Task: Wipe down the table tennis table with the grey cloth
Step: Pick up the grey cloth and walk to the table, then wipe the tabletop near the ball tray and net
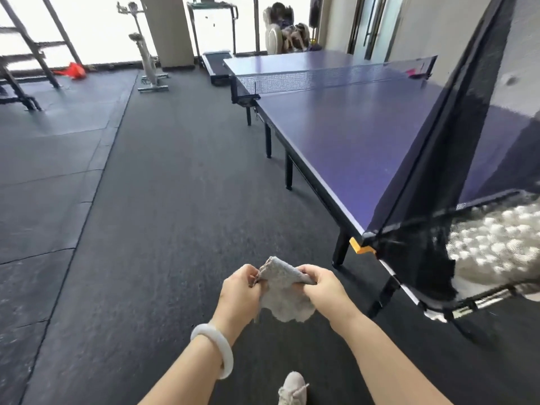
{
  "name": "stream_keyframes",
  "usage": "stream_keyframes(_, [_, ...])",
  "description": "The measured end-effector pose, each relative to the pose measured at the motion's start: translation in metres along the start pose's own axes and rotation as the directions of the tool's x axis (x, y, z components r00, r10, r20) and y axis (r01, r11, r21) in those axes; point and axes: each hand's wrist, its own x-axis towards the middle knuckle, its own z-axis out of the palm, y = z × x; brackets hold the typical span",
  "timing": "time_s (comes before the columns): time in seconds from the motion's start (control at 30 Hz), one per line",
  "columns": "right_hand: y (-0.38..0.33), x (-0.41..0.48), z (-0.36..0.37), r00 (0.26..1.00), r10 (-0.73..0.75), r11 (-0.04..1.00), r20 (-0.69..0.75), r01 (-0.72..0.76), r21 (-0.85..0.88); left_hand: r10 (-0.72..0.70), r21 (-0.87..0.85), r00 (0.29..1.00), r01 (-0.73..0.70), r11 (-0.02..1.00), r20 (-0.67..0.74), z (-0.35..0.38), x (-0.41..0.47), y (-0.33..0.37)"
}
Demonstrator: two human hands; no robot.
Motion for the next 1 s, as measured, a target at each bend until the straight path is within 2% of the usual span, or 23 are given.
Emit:
stream_keyframes(0.1, [-0.022, 0.079, -0.035, 1.0, 0.001, 0.997, 0.02, -0.003, 0.075, -0.005, -0.01, 0.999, 0.006, 1.0, 0.034, 0.006, 0.085, 0.025])
stream_keyframes(0.33, [-0.058, 0.221, -0.11, 0.975, 0.068, 0.983, -0.211, -0.03, 0.179, 0.06, -0.046, 0.996, -0.057, 0.997, 0.06, 0.024, 0.258, 0.092])
stream_keyframes(0.43, [-0.055, 0.271, -0.142, 0.936, 0.11, 0.982, -0.333, -0.052, 0.18, 0.101, -0.042, 0.985, -0.096, 0.994, 0.142, 0.049, 0.331, 0.114])
stream_keyframes(0.53, [-0.042, 0.318, -0.168, 0.867, 0.184, 0.967, -0.464, -0.074, 0.245, 0.161, -0.033, 0.948, -0.158, 0.987, 0.276, 0.088, 0.406, 0.138])
stream_keyframes(0.67, [-0.028, 0.378, -0.194, 0.717, 0.295, 0.951, -0.632, -0.155, 0.269, 0.213, -0.014, 0.859, -0.233, 0.972, 0.466, 0.14, 0.508, 0.165])
stream_keyframes(0.77, [-0.028, 0.407, -0.209, 0.545, 0.384, 0.924, -0.746, -0.223, 0.312, 0.23, 0.025, 0.756, -0.31, 0.95, 0.613, 0.177, 0.569, 0.188])
stream_keyframes(0.8, [-0.032, 0.409, -0.212, 0.503, 0.374, 0.927, -0.779, -0.24, 0.289, 0.239, 0.016, 0.72, -0.328, 0.944, 0.651, 0.186, 0.577, 0.198])
stream_keyframes(0.83, [-0.037, 0.409, -0.218, 0.453, 0.347, 0.933, -0.821, -0.259, 0.251, 0.26, -0.01, 0.668, -0.354, 0.935, 0.697, 0.198, 0.586, 0.211])
stream_keyframes(0.93, [-0.055, 0.403, -0.235, 0.228, 0.205, 0.944, -0.952, -0.305, 0.13, 0.309, -0.137, 0.455, -0.372, 0.918, 0.835, 0.241, 0.6, 0.255])
stream_keyframes(0.97, [-0.059, 0.396, -0.237, 0.152, 0.136, 0.935, -0.979, -0.348, 0.076, 0.32, -0.168, 0.387, -0.377, 0.911, 0.865, 0.255, 0.598, 0.267])
stream_keyframes(1.0, [-0.061, 0.388, -0.238, 0.109, 0.076, 0.913, -0.991, -0.406, 0.025, 0.328, -0.189, 0.327, -0.391, 0.901, 0.886, 0.267, 0.595, 0.277])
